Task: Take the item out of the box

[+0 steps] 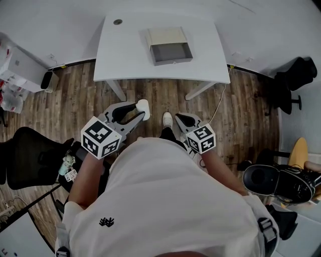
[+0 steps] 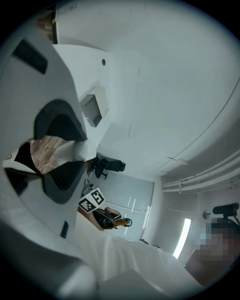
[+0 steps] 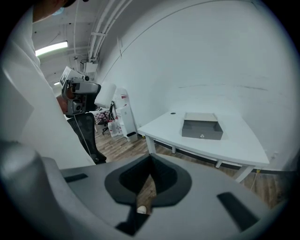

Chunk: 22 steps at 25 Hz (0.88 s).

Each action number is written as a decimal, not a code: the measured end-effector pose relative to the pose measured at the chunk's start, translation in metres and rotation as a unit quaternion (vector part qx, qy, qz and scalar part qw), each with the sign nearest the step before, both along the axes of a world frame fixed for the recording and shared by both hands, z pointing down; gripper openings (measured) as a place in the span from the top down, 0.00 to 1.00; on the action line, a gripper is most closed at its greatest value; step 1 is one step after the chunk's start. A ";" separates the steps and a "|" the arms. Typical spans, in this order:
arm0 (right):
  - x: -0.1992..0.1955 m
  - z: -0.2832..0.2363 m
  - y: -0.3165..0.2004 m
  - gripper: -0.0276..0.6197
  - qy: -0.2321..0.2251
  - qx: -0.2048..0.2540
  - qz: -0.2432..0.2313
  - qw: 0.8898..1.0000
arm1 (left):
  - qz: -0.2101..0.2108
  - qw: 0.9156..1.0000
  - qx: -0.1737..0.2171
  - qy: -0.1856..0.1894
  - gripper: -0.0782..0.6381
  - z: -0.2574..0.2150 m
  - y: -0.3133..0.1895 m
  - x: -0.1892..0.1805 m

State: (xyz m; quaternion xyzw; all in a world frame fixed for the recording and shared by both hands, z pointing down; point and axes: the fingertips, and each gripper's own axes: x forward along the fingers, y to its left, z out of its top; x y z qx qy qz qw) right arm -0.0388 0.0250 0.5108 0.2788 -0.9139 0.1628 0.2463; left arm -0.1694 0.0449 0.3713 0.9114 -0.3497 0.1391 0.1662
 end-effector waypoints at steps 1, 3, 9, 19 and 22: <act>-0.001 -0.001 0.000 0.95 -0.001 0.000 0.000 1.000 | -0.001 1.000 0.000 0.000 0.69 0.000 0.001 -0.001; -0.002 -0.002 0.001 0.95 -0.002 0.002 -0.003 1.000 | -0.002 1.000 -0.001 0.000 0.69 0.001 0.002 -0.002; -0.004 -0.007 -0.001 0.95 -0.004 0.010 -0.007 1.000 | -0.008 1.000 -0.004 0.004 0.69 0.004 0.004 -0.006; -0.005 -0.035 -0.015 0.95 -0.015 0.035 0.007 0.999 | -0.007 1.000 -0.007 0.011 0.69 -0.001 0.004 -0.011; -0.004 -0.042 -0.016 0.95 -0.019 0.040 0.012 0.999 | -0.005 1.000 -0.014 0.011 0.69 0.002 0.005 -0.011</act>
